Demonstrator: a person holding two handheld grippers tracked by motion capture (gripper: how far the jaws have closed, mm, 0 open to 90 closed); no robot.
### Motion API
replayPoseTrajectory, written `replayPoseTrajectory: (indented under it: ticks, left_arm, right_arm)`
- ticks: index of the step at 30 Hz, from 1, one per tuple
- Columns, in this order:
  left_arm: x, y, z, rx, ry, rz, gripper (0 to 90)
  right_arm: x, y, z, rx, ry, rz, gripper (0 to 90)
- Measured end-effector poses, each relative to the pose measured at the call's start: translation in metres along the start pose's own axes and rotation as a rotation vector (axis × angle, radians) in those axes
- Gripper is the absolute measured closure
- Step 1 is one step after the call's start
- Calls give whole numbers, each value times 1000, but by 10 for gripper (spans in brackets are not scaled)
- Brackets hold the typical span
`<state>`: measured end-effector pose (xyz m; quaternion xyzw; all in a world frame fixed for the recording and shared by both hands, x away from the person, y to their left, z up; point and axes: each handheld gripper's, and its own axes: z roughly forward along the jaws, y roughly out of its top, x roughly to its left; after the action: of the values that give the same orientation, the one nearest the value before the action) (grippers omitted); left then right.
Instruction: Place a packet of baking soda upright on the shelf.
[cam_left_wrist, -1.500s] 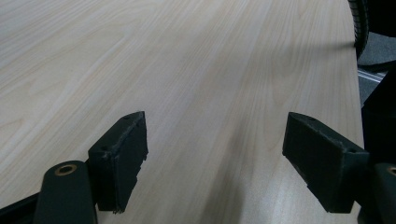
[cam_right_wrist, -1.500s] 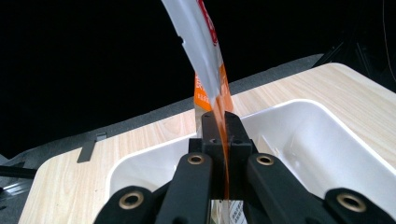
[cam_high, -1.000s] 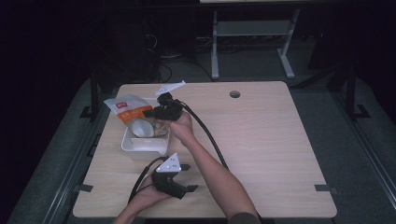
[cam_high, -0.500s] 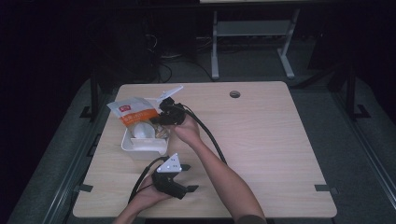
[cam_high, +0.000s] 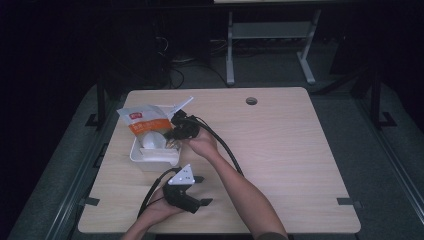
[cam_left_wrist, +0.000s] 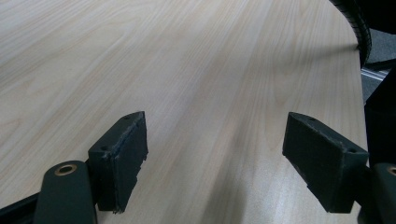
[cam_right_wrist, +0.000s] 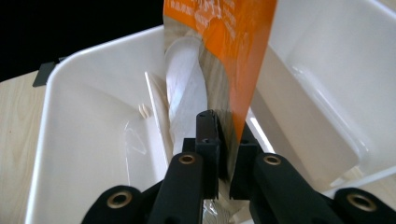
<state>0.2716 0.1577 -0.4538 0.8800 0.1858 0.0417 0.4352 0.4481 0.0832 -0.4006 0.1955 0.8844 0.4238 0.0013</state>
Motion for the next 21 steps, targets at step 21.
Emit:
replayPoseTrajectory:
  ticks: [21]
  left_arm:
    - [0, 0, 1, 8, -3, 3, 218]
  right_arm:
    - [-6, -3, -1, 10, 11, 30, 841]
